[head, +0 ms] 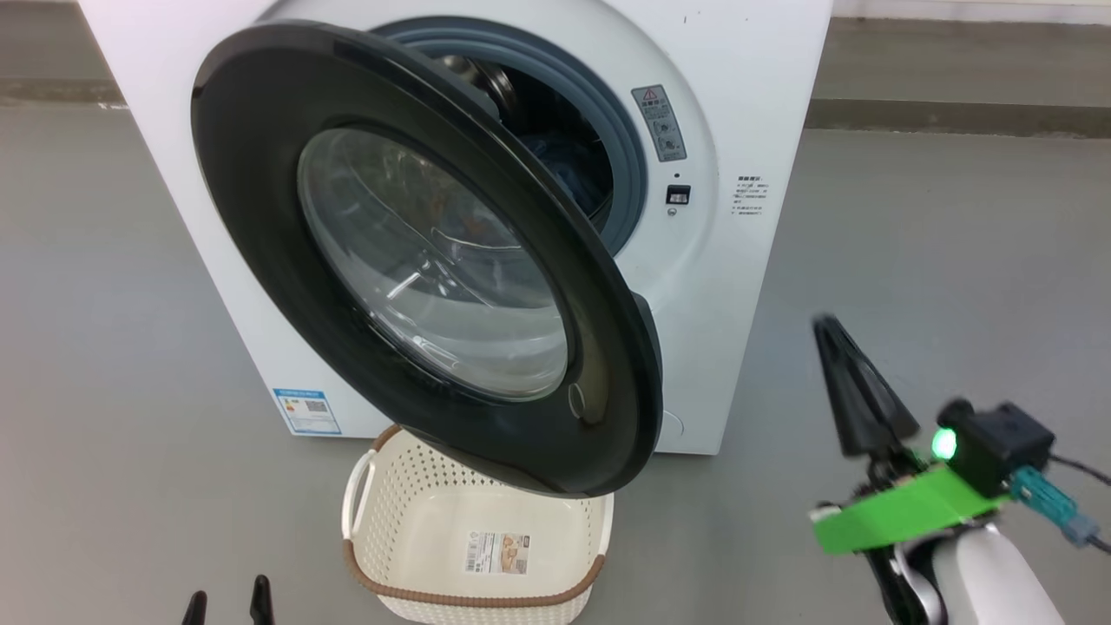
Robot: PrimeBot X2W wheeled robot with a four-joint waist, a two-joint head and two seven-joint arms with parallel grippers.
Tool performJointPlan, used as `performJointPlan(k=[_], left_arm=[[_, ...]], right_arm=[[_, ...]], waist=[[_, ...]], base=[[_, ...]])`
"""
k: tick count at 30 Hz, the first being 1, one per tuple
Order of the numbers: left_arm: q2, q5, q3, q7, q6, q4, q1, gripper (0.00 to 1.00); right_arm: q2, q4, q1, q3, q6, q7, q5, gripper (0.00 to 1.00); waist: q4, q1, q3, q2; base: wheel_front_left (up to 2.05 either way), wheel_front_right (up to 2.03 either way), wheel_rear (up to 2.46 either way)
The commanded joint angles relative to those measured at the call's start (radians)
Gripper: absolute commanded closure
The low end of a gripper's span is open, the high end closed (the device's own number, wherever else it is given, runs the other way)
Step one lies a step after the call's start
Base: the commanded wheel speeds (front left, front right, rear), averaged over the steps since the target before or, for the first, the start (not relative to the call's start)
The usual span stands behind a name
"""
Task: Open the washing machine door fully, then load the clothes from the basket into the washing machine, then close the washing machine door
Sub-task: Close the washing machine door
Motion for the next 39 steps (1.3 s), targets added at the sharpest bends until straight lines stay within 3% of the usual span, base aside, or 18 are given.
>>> performJointPlan(k=[1, 8, 12, 17, 28, 39], left_arm=[[0.006, -0.003, 0.030, -0.012, 0.006, -0.027, -0.026, 0.00], [0.006, -0.013, 0.014, -0.012, 0.011, -0.030, -0.045, 0.00], [0.006, -0.023, 0.004, -0.012, 0.017, -0.029, -0.058, 0.00], [0.006, -0.037, -0.012, -0.012, 0.024, -0.035, -0.070, 0.00], [0.006, -0.043, -0.029, -0.012, 0.033, -0.048, -0.083, 0.00], [0.006, -0.042, -0.048, -0.012, 0.035, -0.047, -0.095, 0.00]], right_arm=[[0.011, -0.059, -0.065, 0.054, 0.002, -0.012, 0.022, 1.00], [0.036, -0.120, -0.153, 0.258, 0.002, -0.012, 0.046, 1.00], [0.036, -0.053, -0.164, 0.383, 0.002, -0.012, 0.063, 1.00], [0.042, 0.063, -0.154, 0.451, 0.002, -0.012, 0.089, 1.00], [0.065, 0.204, -0.181, 0.402, 0.002, -0.012, 0.090, 1.00], [0.070, 0.241, -0.208, 0.353, 0.002, -0.012, 0.077, 1.00]], waist=[[0.002, 0.0000, 0.002, 0.0000], [0.023, 0.0000, 0.008, 0.0000], [0.044, 0.0000, 0.010, 0.0000], [0.065, 0.0000, 0.016, 0.0000], [0.089, 0.0000, 0.054, 0.0000], [0.112, 0.0000, 0.080, 0.0000]], base=[[0.00, 0.00, 0.00], [0.00, 0.00, 0.00], [0.00, 0.00, 0.00], [0.00, 0.00, 0.00], [0.00, 0.00, 0.00], [0.00, 0.00, 0.00]])
